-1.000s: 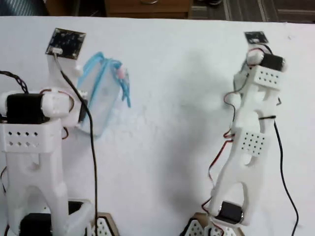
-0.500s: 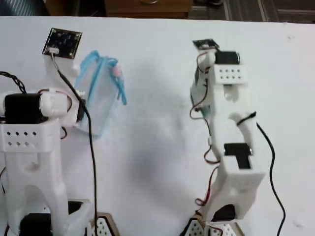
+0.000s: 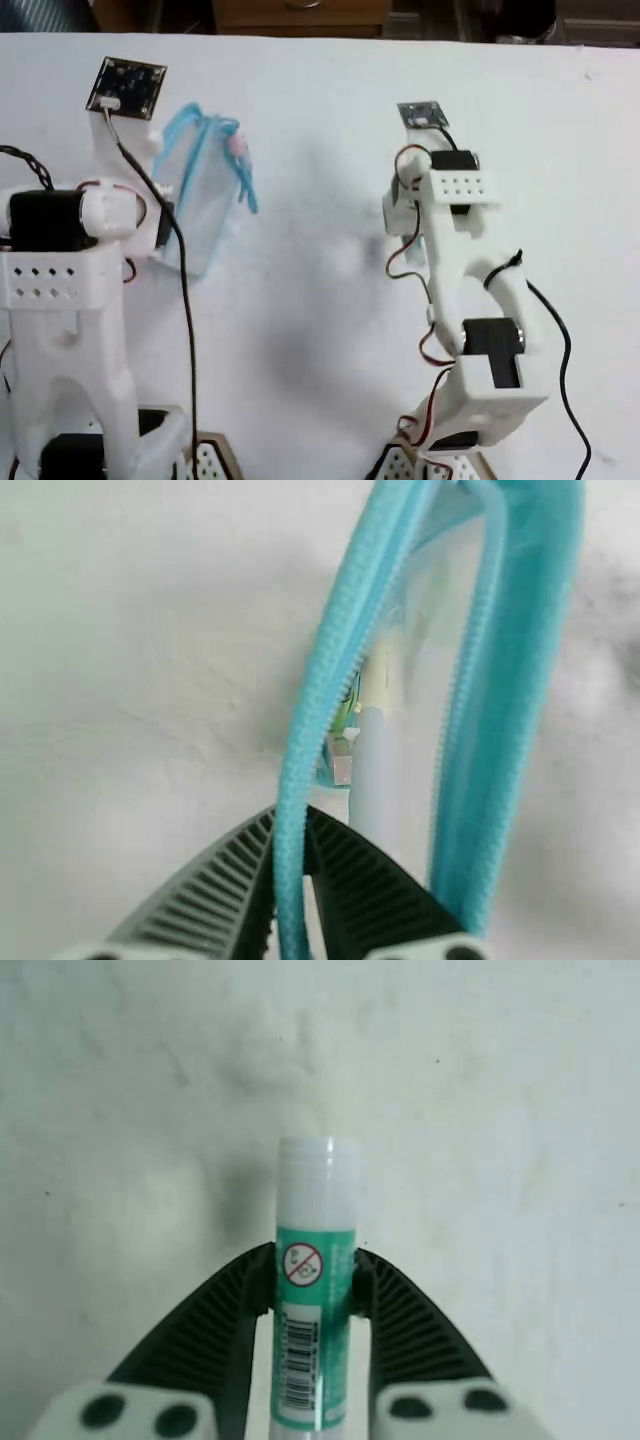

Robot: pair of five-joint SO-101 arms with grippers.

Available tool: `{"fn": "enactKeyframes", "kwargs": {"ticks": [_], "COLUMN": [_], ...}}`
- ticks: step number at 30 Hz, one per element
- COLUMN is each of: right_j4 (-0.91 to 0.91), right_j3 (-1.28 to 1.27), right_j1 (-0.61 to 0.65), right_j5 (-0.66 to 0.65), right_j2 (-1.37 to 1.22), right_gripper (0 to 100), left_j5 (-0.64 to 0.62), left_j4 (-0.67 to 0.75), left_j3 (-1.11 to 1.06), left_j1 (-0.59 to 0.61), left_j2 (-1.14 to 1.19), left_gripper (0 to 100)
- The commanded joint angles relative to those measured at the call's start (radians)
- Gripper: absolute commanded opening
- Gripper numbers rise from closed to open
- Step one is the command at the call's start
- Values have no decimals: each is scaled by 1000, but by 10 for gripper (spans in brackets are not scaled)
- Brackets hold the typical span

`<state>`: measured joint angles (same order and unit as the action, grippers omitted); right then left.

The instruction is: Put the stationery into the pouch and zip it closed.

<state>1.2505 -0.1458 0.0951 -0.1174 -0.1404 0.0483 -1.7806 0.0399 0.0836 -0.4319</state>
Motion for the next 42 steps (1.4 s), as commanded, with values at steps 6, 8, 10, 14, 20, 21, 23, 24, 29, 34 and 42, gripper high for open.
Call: {"fn": "enactKeyframes", "kwargs": {"ticks": [6, 8, 10, 14, 20, 21, 23, 24, 29, 34, 42], "right_j4": [-2, 19, 45, 73, 73, 73, 73, 73, 73, 70, 67], "right_j3": [0, 0, 0, 0, 2, 2, 2, 0, -5, -52, -64], "right_j1": [7, 7, 7, 2, 7, 7, 7, 7, 7, 7, -1], "right_j5": [8, 8, 8, 8, 29, 29, 34, 34, 34, 34, 34], "right_j2": [62, 62, 62, 62, 62, 62, 62, 62, 62, 62, 62], "right_gripper": [17, 17, 17, 17, 17, 17, 17, 17, 17, 17, 19], "left_j5": [-5, -5, -5, -5, -5, -5, -5, -5, -5, -5, -5], "left_j4": [0, 0, 0, 0, 0, 0, 0, 0, 0, 0, 0], "left_j3": [6, 6, 6, 6, 6, 6, 6, 6, 6, 6, 6], "left_j1": [7, 7, 5, 4, 5, 5, 5, 5, 7, 7, 5], "left_j2": [2, 2, 2, 2, 2, 2, 2, 2, 2, 2, 2], "left_gripper": [22, 22, 22, 22, 22, 22, 22, 22, 22, 22, 22]}}
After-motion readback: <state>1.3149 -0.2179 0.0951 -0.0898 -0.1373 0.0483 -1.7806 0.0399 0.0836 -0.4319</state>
